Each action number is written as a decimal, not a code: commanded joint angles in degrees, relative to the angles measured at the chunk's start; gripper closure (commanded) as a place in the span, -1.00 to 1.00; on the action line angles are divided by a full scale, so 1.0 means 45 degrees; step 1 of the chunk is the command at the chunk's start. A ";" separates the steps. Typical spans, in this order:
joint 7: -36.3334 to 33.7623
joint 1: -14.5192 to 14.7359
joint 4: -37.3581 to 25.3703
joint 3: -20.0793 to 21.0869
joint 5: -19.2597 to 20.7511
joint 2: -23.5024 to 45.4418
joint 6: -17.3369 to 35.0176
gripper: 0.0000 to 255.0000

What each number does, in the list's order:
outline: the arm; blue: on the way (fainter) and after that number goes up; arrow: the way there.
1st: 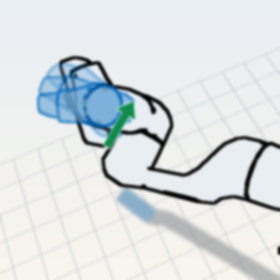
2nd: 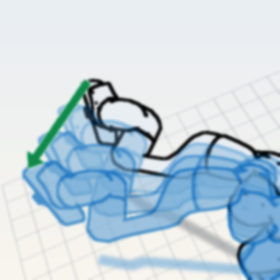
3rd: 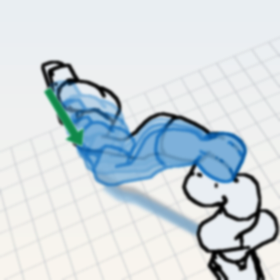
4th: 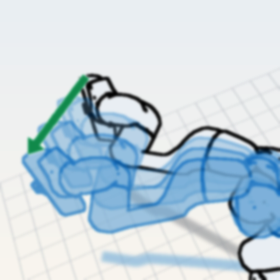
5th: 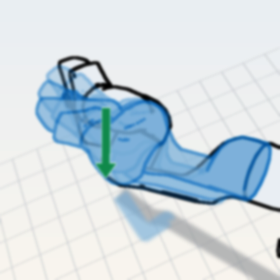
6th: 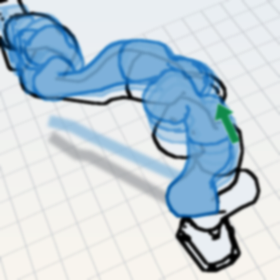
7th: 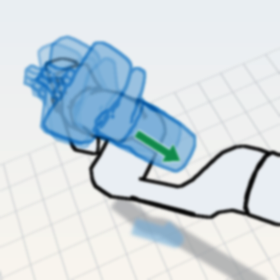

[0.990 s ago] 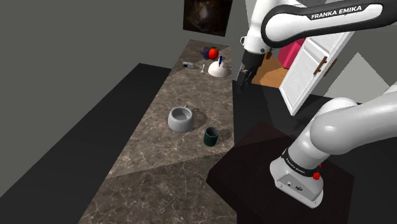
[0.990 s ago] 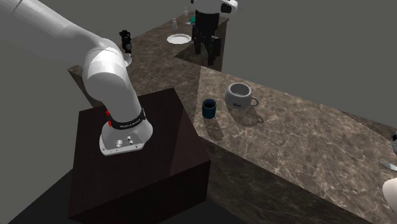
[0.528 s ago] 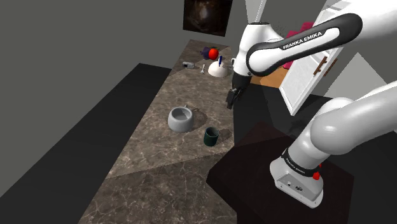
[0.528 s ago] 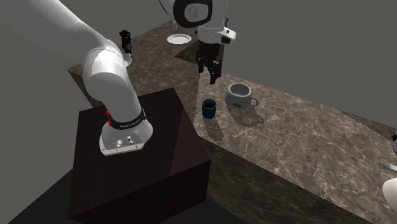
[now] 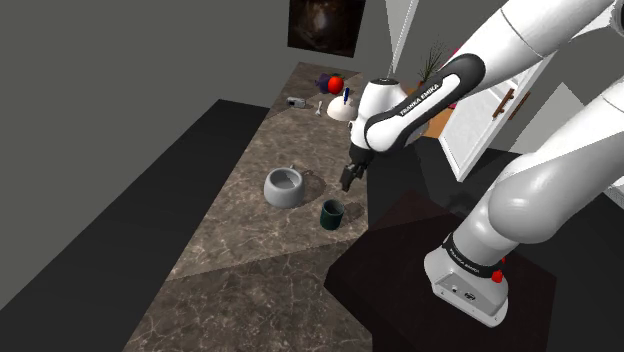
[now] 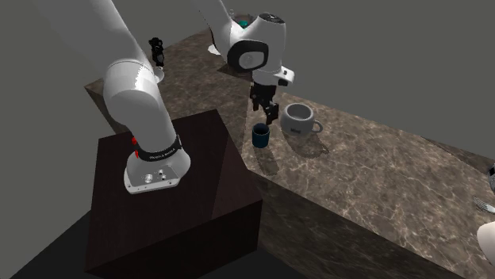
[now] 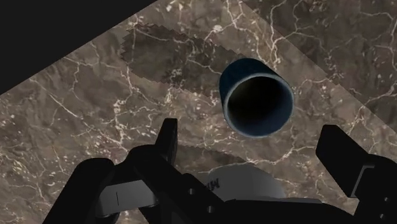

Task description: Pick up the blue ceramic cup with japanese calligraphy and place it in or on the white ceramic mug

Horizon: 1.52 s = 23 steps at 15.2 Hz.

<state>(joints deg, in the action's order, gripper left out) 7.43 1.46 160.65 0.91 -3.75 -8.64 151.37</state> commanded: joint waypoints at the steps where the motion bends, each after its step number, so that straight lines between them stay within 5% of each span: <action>1: 0.0180 0.0049 -0.0104 -0.0029 -0.0194 0.1293 0.1289 -1.00; 7: 0.0945 -0.0078 -0.1098 0.0370 -0.1185 0.5037 0.4232 -1.00; 15: 0.1136 -0.0333 -0.1612 0.0695 -0.1369 0.6919 0.5608 -1.00; 22: 0.1132 -0.0333 -0.1612 0.0695 -0.1365 0.6916 0.5604 -1.00; 23: 0.1132 -0.0333 -0.1612 0.0695 -0.1365 0.6916 0.5604 1.00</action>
<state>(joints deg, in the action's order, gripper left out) 12.53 -0.04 153.40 4.04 -9.89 22.48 176.59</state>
